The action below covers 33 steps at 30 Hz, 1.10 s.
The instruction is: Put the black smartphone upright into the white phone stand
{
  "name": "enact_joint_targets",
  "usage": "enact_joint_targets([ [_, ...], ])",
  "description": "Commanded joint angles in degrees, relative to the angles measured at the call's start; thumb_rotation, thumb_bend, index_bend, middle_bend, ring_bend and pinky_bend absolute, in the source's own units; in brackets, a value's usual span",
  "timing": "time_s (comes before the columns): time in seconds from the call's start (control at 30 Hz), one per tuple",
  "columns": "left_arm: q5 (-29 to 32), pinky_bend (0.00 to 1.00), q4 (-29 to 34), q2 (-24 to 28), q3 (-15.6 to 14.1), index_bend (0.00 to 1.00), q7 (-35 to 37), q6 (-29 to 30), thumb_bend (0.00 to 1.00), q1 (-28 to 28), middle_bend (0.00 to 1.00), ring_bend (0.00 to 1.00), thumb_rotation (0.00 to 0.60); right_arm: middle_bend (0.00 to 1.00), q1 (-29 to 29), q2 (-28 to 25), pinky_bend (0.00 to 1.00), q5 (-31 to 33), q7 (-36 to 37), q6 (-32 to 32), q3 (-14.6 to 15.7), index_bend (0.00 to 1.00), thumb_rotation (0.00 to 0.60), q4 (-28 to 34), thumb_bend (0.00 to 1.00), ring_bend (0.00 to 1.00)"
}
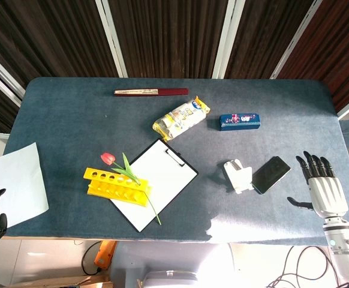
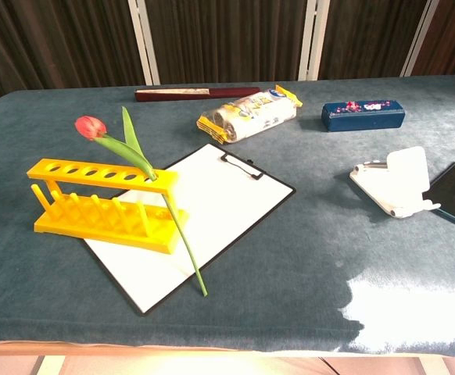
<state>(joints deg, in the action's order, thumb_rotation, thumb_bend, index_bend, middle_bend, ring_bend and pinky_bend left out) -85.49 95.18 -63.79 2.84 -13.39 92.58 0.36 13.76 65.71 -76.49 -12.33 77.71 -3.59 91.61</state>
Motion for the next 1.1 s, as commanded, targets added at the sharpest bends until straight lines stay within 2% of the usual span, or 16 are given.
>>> enact_joint_targets([
  [0.03, 0.12, 0.26, 0.13, 0.12, 0.02, 0.19, 0.1, -0.12, 0.53, 0.03, 0.13, 0.1, 0.6, 0.02, 0.06, -0.12, 0.11, 0.12, -0.06, -0.42, -0.16, 0.0, 0.6, 0.09, 0.18, 0.01],
  [0.33, -0.74, 0.26, -0.32, -0.17, 0.04, 0.19, 0.48, 0.35, 0.53, 0.04, 0.12, 0.1, 0.6, 0.02, 0.76, -0.72, 0.11, 0.18, 0.6, -3.24, -0.33, 0.0, 0.6, -0.03, 0.18, 0.01],
  [0.63, -0.46, 0.26, -0.62, -0.27, -0.59, 0.19, -0.21, -2.39, 0.54, -0.87, 0.12, 0.1, 0.6, 0.02, 5.4, -2.11, 0.09, 2.61, 0.74, -14.67, -0.12, 0.0, 0.6, -2.13, 0.18, 0.01],
  [0.77, -0.5, 0.26, -0.76, -0.45, -0.92, 0.19, -0.45, -3.11, 0.53, -1.07, 0.12, 0.1, 0.6, 0.02, 8.86, 0.01, 0.07, 4.0, 2.46, -21.04, -0.88, 0.0, 0.6, -7.62, 0.18, 0.0],
  [0.87, -0.23, 0.26, -0.55, -0.47, -0.91, 0.19, -0.88, -3.42, 0.54, -1.18, 0.12, 0.1, 0.6, 0.02, 12.38, 1.64, 0.07, 4.28, 4.51, -28.05, -0.86, 0.0, 0.6, -13.44, 0.18, 0.0],
  [1.1, 0.4, 0.26, 0.11, -0.38, -1.01, 0.19, -1.88, -3.55, 0.53, -0.99, 0.12, 0.1, 0.6, 0.02, 20.54, 5.74, 0.13, -1.39, 14.36, -43.34, 1.32, 0.0, 0.6, -27.53, 0.18, 0.01],
])
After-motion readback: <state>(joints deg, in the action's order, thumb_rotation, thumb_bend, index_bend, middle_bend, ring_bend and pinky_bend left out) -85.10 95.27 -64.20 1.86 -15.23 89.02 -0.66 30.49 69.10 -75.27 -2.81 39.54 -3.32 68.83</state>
